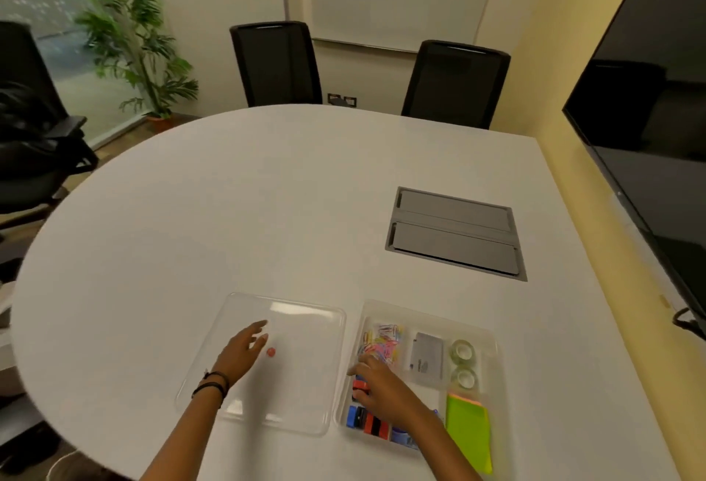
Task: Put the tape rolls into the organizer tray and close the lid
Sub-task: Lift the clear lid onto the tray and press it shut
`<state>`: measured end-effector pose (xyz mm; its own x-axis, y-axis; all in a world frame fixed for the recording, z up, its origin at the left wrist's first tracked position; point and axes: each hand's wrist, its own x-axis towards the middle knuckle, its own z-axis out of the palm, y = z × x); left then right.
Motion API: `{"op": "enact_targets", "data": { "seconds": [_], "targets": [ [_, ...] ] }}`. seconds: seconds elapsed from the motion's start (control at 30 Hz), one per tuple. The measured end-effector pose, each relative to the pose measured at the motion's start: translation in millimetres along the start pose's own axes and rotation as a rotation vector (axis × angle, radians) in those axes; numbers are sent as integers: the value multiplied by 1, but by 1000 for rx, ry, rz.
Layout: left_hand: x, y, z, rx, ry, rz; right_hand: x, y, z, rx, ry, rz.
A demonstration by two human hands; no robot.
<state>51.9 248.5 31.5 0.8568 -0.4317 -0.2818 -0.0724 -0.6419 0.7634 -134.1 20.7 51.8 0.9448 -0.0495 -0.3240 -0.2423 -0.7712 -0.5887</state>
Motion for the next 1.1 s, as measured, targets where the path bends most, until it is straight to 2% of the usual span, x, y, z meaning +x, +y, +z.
{"op": "enact_targets", "data": {
  "seconds": [0.27, 0.4, 0.53, 0.63, 0.77, 0.87, 1.1],
  "targets": [
    [-30, -71, -37, 29, 82, -218, 20, -50, 30, -116, -178, -84],
    [-38, -96, -42, 79, 62, -314, 27, -65, 47, -246, -372, -15],
    [-40, -108, -42, 11, 5, -381, 28, -71, 64, -370, -484, 49],
    [-38, -109, -43, -18, -12, -405, 27, -70, 71, -427, -521, 53],
    [-30, -110, -44, -18, 58, -431, 28, -67, 73, -447, -535, 28],
    [-26, -113, -41, 29, 134, -491, 29, -65, 74, -472, -556, 7],
    [-15, -118, -44, 103, 164, -593, 28, -60, 83, -572, -580, -72]
  ]
}}
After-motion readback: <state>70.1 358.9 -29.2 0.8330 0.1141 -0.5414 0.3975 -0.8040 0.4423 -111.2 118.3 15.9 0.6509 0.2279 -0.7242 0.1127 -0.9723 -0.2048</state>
